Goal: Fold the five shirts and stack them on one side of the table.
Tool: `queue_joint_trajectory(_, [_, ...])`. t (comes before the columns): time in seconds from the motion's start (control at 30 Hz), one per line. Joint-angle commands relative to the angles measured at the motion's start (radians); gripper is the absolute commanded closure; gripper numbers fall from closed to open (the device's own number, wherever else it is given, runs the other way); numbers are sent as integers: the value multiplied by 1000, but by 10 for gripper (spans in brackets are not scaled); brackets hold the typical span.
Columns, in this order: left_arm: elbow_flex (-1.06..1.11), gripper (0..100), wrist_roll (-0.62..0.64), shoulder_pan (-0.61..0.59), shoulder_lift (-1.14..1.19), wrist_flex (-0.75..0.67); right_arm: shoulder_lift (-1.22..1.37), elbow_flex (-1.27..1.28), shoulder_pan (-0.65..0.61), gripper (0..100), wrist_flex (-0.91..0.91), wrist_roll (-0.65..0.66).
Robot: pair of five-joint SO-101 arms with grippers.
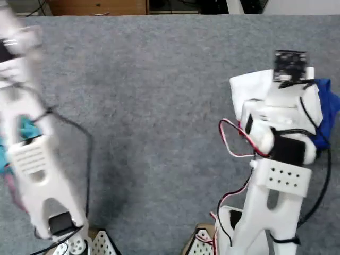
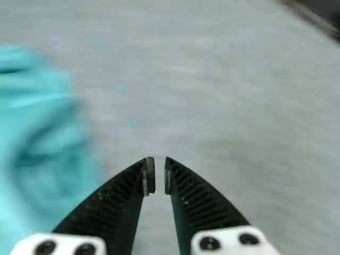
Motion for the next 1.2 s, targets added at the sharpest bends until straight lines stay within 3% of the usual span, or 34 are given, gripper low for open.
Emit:
queue_joint_trajectory(0.0, [192,929,-140,-215,-105,12,7,19,-59,996,5,20])
queue_joint_trajectory(0.2, [531,877,-247,-331,-131,9,13,50,-142,996,2,54])
queue_joint_trajectory(0.3, [634,875,-245,-325,-130,-2,12,54,-176,996,3,55])
queue_joint_trajectory(0.47, [829,885,-160,-311,-107,-178,12,54,-186,996,5,55])
queue_joint_trajectory(0.57, [810,994,-141,-307,-186,-100,10,53,-185,996,25,55])
queue_joint_trajectory(0.67, [806,982,-144,-256,-315,-3,10,54,-185,996,32,52])
queue_joint_trajectory(0.77, [884,982,-146,-172,-473,11,12,53,-185,996,31,52])
queue_joint_trajectory(0.9, [1183,982,-186,18,-750,9,12,51,-186,996,29,55])
queue_joint_trajectory(1.17, [1900,982,-319,718,-1474,-97,12,48,-186,996,25,57])
